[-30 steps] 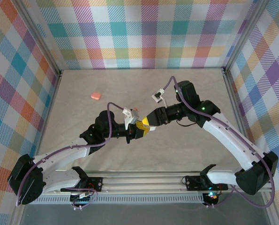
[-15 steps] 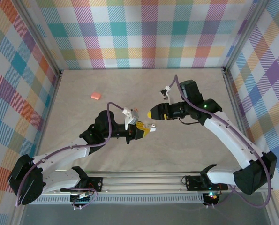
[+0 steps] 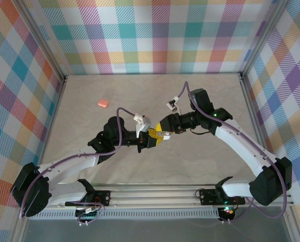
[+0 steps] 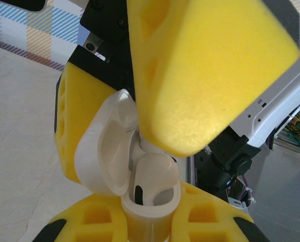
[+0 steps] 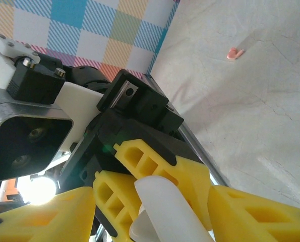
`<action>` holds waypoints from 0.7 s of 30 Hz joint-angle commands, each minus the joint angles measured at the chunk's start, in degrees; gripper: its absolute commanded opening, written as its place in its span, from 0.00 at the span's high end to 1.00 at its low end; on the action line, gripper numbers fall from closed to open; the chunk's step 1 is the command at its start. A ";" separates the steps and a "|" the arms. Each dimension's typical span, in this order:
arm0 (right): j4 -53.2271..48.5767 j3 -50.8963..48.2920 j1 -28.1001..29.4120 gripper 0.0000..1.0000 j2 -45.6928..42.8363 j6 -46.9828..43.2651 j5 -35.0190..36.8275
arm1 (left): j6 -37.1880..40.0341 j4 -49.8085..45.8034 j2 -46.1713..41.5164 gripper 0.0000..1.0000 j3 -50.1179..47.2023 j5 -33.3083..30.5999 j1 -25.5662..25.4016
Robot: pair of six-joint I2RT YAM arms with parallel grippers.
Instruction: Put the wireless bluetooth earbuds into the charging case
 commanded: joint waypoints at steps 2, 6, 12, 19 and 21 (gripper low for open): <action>2.38 0.84 0.48 0.36 -4.35 -2.21 -3.40 | -1.40 1.59 0.40 1.00 -0.17 -1.40 -0.22; 1.94 1.05 0.24 0.35 -7.39 -4.43 -0.25 | -2.07 1.90 -0.26 1.00 -1.19 -1.71 -0.26; 3.99 0.61 -0.05 0.36 -9.45 -4.38 -0.15 | -2.34 1.19 -0.82 1.00 -2.12 -2.24 -0.26; 4.72 -0.79 -0.31 0.37 -10.34 -5.06 0.62 | -4.25 2.21 -0.92 1.00 -2.25 -2.14 -0.22; 6.39 -2.00 -0.39 0.38 -10.78 -4.77 0.26 | -5.71 2.83 -0.94 1.00 -2.09 -1.65 -0.22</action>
